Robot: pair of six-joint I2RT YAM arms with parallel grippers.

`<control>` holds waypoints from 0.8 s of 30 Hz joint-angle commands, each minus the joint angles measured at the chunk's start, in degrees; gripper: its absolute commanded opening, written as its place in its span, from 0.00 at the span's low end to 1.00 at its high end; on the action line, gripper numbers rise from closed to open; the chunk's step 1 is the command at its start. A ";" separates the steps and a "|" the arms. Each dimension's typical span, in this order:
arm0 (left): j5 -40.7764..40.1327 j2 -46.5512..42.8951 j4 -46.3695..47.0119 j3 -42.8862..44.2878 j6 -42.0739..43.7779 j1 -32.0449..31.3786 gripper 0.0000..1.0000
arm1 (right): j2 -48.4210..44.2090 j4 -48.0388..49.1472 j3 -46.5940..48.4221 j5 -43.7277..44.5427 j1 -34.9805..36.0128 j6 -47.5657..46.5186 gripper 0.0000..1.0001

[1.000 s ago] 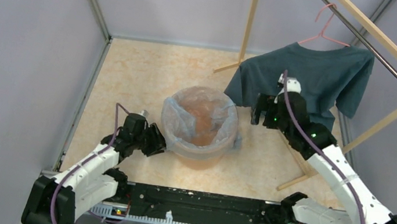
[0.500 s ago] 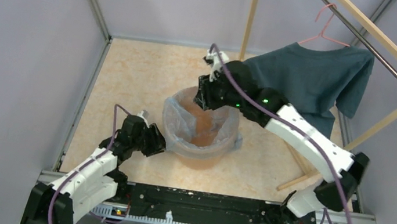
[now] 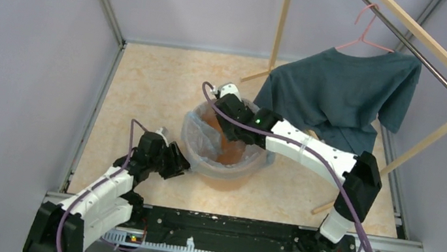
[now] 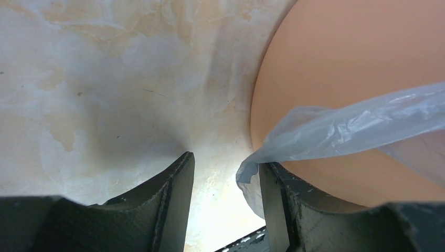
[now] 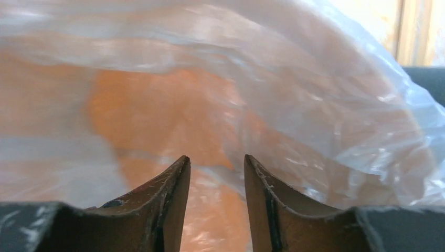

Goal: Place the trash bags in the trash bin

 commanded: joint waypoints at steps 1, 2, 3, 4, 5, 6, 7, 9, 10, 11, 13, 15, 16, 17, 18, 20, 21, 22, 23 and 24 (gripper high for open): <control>1.65 1.28 1.51 2.16 1.47 0.09 0.55 | -3.59 5.59 2.07 -3.06 3.19 1.05 0.48; 1.78 1.30 1.20 2.31 1.53 0.09 0.55 | -4.34 8.87 -0.34 -4.86 3.22 1.72 0.53; 1.91 1.25 0.94 2.56 1.61 0.09 0.55 | -4.52 12.20 -2.36 -7.17 3.16 2.64 0.55; 2.00 1.22 0.66 2.88 1.74 0.09 0.55 | -3.98 14.49 -3.30 -11.18 3.01 3.53 0.55; 1.97 1.21 0.44 3.28 1.92 0.09 0.55 | -3.18 16.64 -3.47 -15.55 2.96 4.15 0.56; 1.93 1.23 -0.12 3.83 2.05 0.09 0.55 | -2.47 18.55 -3.35 -19.78 3.04 4.60 0.56; 1.65 1.21 -0.70 4.39 2.17 0.09 0.55 | -2.49 20.75 -3.77 -23.74 3.04 5.77 0.56; 1.22 0.92 -1.15 5.06 2.31 0.09 0.55 | -4.67 26.77 -6.85 -28.17 2.61 8.16 0.60; 0.94 0.75 -1.17 5.10 2.23 0.09 0.55 | -6.24 29.84 -9.24 -29.25 1.90 9.30 0.62; 0.63 0.50 -1.00 4.95 1.92 0.09 0.55 | -8.03 32.19 -11.49 -29.94 0.80 10.58 0.64; 0.21 0.19 -0.39 4.40 1.33 0.09 0.55 | -10.93 35.53 -16.71 -32.09 -3.03 12.46 0.65; -0.10 0.24 0.38 3.81 0.64 0.09 0.55 | -12.50 36.00 -20.81 -33.57 -8.25 15.16 0.65; -0.17 0.43 0.68 3.52 0.42 0.09 0.55 | -12.77 34.56 -21.65 -32.91 -10.12 15.18 0.65; -0.34 0.68 0.94 3.26 0.26 0.09 0.55 | -12.86 31.43 -21.17 -30.01 -10.75 13.86 0.65; -0.44 1.02 1.14 3.07 0.16 0.09 0.55 | -12.65 29.24 -20.20 -27.23 -10.42 11.75 0.65; -0.58 1.63 1.21 2.78 0.05 0.09 0.56 | -11.51 26.80 -17.84 -23.00 -8.05 8.80 0.65; -0.67 1.87 1.16 2.74 0.06 0.09 0.56 | -10.31 26.27 -16.66 -21.28 -6.33 7.69 0.65; -0.70 2.05 0.99 2.77 0.06 0.14 0.55 | -9.21 26.18 -15.57 -19.88 -4.33 6.89 0.66; -0.75 2.08 0.82 2.81 0.05 0.10 0.55 | -7.97 26.36 -14.38 -18.75 -2.35 6.13 0.66; -0.82 2.10 0.56 2.94 0.06 0.09 0.55 | -6.54 26.50 -13.10 -18.08 -0.34 5.55 0.66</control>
